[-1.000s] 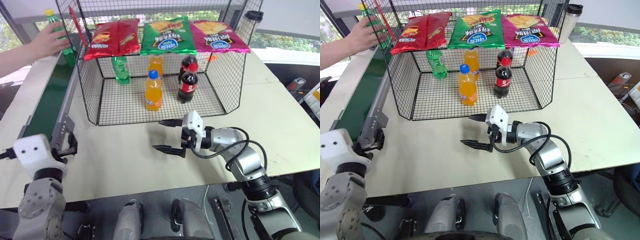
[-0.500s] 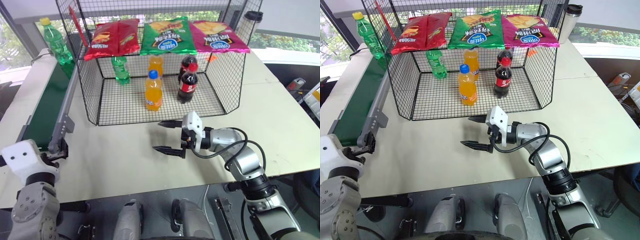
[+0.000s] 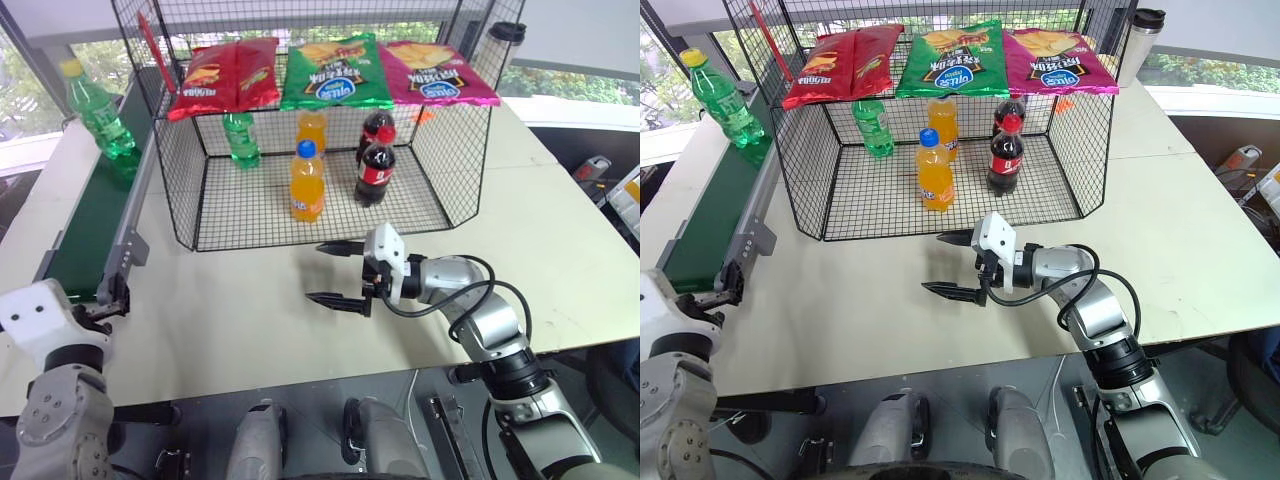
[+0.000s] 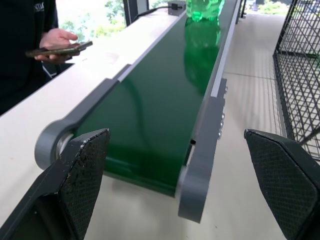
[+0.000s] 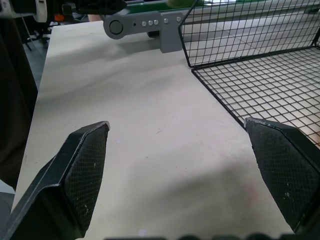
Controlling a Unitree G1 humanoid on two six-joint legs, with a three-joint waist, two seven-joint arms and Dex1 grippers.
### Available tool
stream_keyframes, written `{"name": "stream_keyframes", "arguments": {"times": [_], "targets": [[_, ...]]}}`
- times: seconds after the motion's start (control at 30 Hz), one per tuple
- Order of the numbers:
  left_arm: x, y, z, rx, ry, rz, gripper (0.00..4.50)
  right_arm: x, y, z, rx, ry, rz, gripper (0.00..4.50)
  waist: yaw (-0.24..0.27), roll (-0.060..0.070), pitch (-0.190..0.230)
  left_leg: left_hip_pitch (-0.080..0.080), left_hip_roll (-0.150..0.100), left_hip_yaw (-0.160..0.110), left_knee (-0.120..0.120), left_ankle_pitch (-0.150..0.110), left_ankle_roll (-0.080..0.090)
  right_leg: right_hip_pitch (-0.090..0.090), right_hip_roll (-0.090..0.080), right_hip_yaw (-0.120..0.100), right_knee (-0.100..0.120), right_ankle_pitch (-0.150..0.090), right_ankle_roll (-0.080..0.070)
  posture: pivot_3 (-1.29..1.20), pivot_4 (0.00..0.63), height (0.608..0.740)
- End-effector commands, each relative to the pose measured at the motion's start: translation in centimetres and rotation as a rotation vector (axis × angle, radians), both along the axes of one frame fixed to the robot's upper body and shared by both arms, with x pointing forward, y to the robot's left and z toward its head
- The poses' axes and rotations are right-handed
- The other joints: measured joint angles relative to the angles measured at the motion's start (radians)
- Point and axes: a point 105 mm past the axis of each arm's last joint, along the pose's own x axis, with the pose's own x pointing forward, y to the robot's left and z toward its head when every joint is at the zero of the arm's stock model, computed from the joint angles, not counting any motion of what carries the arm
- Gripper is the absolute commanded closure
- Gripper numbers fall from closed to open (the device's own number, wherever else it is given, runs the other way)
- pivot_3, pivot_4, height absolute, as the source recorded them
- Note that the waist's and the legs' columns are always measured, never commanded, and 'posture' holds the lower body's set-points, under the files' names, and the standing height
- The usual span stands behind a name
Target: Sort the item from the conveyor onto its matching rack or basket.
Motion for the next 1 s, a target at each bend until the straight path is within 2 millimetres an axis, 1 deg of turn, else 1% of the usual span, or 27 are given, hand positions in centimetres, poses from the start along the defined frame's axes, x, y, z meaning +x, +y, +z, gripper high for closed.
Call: {"name": "stream_keyframes", "arguments": {"times": [0.03, 0.17, 0.33, 0.53, 0.77, 1.0], "targets": [[-0.3, 0.9, 1.6, 0.064, -0.048, 0.027, 0.04, 0.0, 0.2, 0.8, 0.020, -0.039, 0.003, 0.00, 0.000, 0.000, 0.000, 0.000, 0.000, 0.000, 0.000, 0.000, 0.000, 0.000, 0.000, 0.000, 0.000, 0.000, 0.000, 0.00, 0.150, 0.740], [-0.3, 2.3, 2.2, 0.087, -0.054, 0.066, 0.04, 0.1, 0.2, 0.8, 0.020, -0.040, 0.000, 0.00, 0.000, 0.000, 0.000, 0.000, 0.000, 0.000, 0.000, 0.000, 0.000, 0.000, 0.000, 0.000, 0.000, 0.000, 0.000, 0.00, 0.150, 0.740], [0.2, 3.7, 2.9, 0.107, -0.055, 0.076, 0.04, -0.1, 0.1, 1.1, 0.027, -0.030, 0.010, 0.00, 0.001, 0.000, 0.000, 0.000, 0.000, 0.000, 0.000, 0.000, 0.000, 0.000, 0.000, 0.000, 0.000, 0.000, 0.000, 0.00, 0.150, 0.740], [1.0, 5.4, 3.2, 0.121, -0.035, 0.063, 0.04, -0.6, 0.0, 2.9, 0.089, -0.054, 0.046, 0.00, 0.000, 0.000, 0.000, 0.000, 0.000, 0.000, 0.000, 0.000, 0.000, 0.000, 0.000, 0.000, 0.000, 0.000, 0.000, 0.00, 0.150, 0.740], [1.6, 5.9, 3.2, 0.144, -0.011, 0.023, 0.04, -1.3, 0.3, 3.8, 0.107, -0.064, 0.074, 0.00, -0.001, 0.000, 0.000, 0.000, 0.000, 0.000, 0.000, 0.000, 0.000, 0.000, 0.000, 0.000, 0.000, 0.000, 0.000, 0.00, 0.150, 0.740], [2.5, 5.4, 3.2, 0.163, 0.000, -0.036, 0.04, -1.5, 0.3, 3.5, 0.102, -0.058, 0.071, 0.00, 0.000, 0.000, 0.000, 0.000, 0.000, 0.001, 0.000, 0.000, 0.000, 0.000, -0.001, 0.000, 0.000, 0.000, 0.000, 0.00, 0.150, 0.740]]}}
